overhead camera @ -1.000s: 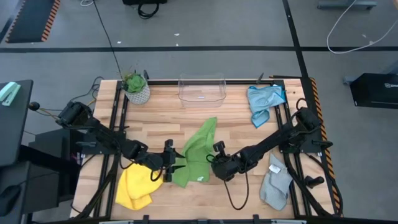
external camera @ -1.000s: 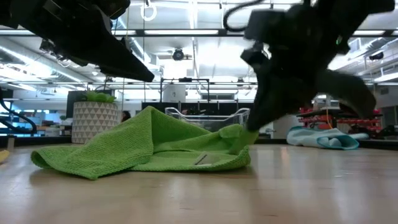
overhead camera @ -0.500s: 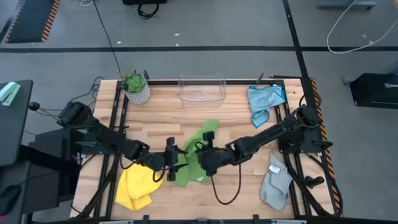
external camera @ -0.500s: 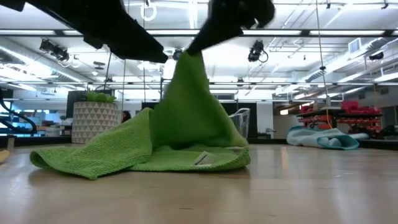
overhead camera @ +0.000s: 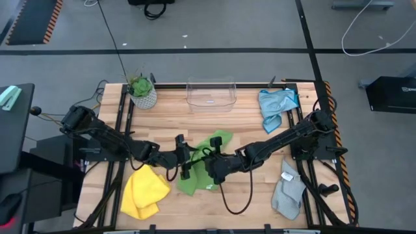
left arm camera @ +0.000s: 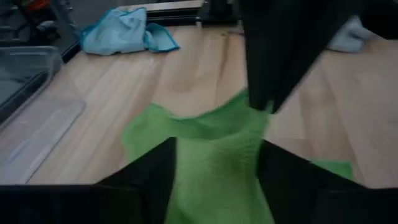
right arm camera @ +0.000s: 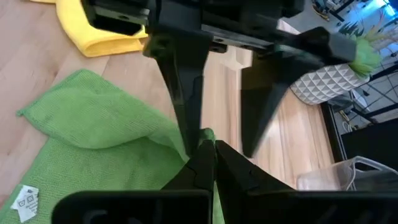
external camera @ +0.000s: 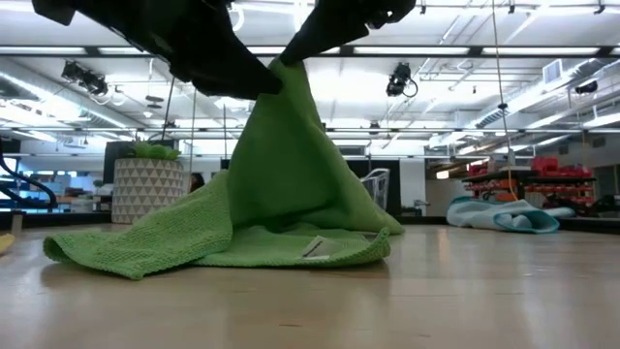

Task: Fold microfiber towels
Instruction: Fold the green microfiber cloth

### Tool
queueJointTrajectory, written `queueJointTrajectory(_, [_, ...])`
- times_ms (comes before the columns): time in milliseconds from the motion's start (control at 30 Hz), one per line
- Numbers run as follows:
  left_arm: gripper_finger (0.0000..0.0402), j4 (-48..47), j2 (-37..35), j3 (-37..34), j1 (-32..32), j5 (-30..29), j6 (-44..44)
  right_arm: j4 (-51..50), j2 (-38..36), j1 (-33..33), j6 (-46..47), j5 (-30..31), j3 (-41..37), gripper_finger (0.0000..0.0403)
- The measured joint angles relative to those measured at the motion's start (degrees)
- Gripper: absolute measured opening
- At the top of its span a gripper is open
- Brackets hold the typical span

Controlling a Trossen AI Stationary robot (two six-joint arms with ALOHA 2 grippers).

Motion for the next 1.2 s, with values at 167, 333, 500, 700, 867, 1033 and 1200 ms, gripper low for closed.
queueJointTrajectory(167, [0.0058,3.58,0.0,0.0,-0.77,3.52,5.94,-0.12,0.0,0.46,0.08,0.02,0.0,0.004])
queueJointTrajectory(333, [0.0015,4.66,-0.18,1.11,-1.09,-0.77,8.58,-5.0,-2.41,3.14,4.2,2.47,0.0,0.0107])
queueJointTrajectory(500, [0.0007,0.54,-0.24,5.47,-1.54,-3.08,10.87,-17.05,-8.73,6.06,15.3,4.31,-0.64,0.0172])
queueJointTrajectory(700, [0.001,-9.08,-0.24,13.24,-3.84,-6.84,13.08,-13.43,-18.3,6.59,23.37,3.82,-16.44,0.0213])
queueJointTrajectory(867, [0.0007,-15.47,-0.27,17.13,-6.07,-9.54,14.25,5.97,-24.75,3.37,23.48,0.6,-36.55,0.0226])
queueJointTrajectory(1033, [0.0012,-16.19,-0.28,18.27,-6.66,-9.8,14.53,24.93,-24.46,-2.51,23.22,-6.94,-47.89,0.0236])
queueJointTrajectory(1200, [0.0007,-17.31,-0.28,18.27,-6.49,-10.57,14.08,30.54,-19.72,-2.02,23.22,-11.05,-48.25,0.0251])
